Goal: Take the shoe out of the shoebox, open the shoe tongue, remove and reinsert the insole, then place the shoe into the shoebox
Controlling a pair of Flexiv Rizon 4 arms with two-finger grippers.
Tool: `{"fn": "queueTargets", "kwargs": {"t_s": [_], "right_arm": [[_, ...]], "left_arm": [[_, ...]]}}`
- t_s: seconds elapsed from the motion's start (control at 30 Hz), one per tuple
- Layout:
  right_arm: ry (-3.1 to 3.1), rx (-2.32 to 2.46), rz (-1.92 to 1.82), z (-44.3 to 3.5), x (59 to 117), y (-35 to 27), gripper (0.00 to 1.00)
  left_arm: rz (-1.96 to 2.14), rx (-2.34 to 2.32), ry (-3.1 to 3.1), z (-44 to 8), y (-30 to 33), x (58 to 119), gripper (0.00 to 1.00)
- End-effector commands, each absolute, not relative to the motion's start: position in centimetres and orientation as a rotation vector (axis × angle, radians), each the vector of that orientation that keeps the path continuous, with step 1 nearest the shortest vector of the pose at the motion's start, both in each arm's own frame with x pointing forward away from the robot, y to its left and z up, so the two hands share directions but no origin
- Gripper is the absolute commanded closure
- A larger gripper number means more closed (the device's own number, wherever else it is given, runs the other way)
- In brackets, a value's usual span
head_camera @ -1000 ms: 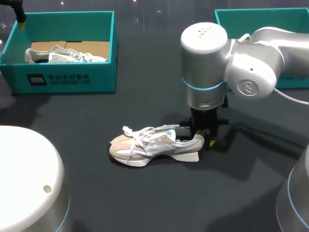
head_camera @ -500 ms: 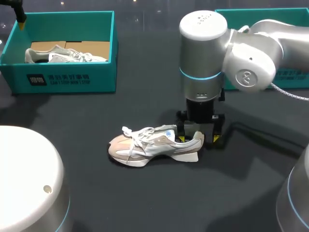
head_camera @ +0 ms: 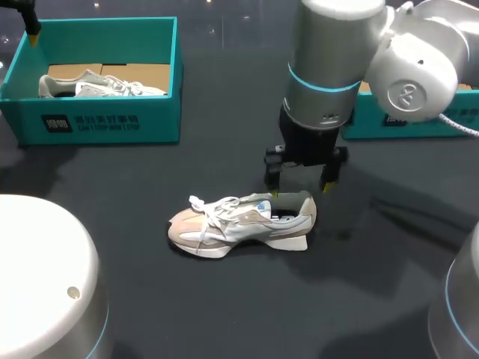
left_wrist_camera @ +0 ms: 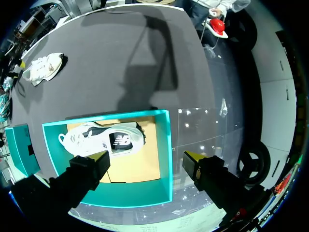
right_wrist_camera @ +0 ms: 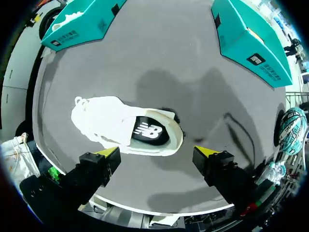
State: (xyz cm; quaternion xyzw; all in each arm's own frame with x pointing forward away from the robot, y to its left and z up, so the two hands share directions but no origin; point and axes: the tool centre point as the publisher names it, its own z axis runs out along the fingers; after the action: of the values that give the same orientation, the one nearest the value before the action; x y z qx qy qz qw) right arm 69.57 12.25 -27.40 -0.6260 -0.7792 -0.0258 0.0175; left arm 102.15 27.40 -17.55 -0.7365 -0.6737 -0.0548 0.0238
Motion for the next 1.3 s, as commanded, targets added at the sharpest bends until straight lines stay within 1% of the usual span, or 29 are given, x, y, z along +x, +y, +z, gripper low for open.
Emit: {"fn": "queueTargets", "kwargs": {"t_s": [0.03, 0.2, 0.3, 0.77, 0.9, 1.03, 1.13, 1.3], "right_arm": [[-2.615, -1.696, -0.245, -25.3, 69.0, 11.2, 0.00], [-2.792, -1.432, -0.312, -25.1, 69.4, 11.3, 0.00], [-2.969, -1.113, -0.390, -25.0, 69.2, 11.1, 0.00], [-2.969, -1.113, -0.390, -25.0, 69.2, 11.1, 0.00], [-2.943, -0.767, -0.720, -25.3, 69.9, 8.7, 0.00], [-2.919, -0.559, -1.015, -25.2, 70.1, 5.5, 0.00], [-2.915, -0.448, -1.151, -24.9, 69.8, 3.4, 0.00], [-2.890, -0.354, -1.263, -25.2, 70.2, 1.3, 0.00]], "left_arm": [[-0.172, -2.281, -2.084, -17.5, 27.4, 102.1, 0.00], [-0.172, -2.281, -2.084, -17.5, 27.4, 102.1, 0.00], [-0.172, -2.281, -2.084, -17.5, 27.4, 102.1, 0.00], [-0.172, -2.281, -2.084, -17.5, 27.4, 102.1, 0.00], [-0.172, -2.281, -2.084, -17.5, 27.4, 102.1, 0.00], [-0.172, -2.281, -2.084, -17.5, 27.4, 102.1, 0.00], [-0.172, -2.281, -2.084, -17.5, 27.4, 102.1, 0.00], [-0.172, -2.281, -2.084, -17.5, 27.4, 102.1, 0.00]]}}
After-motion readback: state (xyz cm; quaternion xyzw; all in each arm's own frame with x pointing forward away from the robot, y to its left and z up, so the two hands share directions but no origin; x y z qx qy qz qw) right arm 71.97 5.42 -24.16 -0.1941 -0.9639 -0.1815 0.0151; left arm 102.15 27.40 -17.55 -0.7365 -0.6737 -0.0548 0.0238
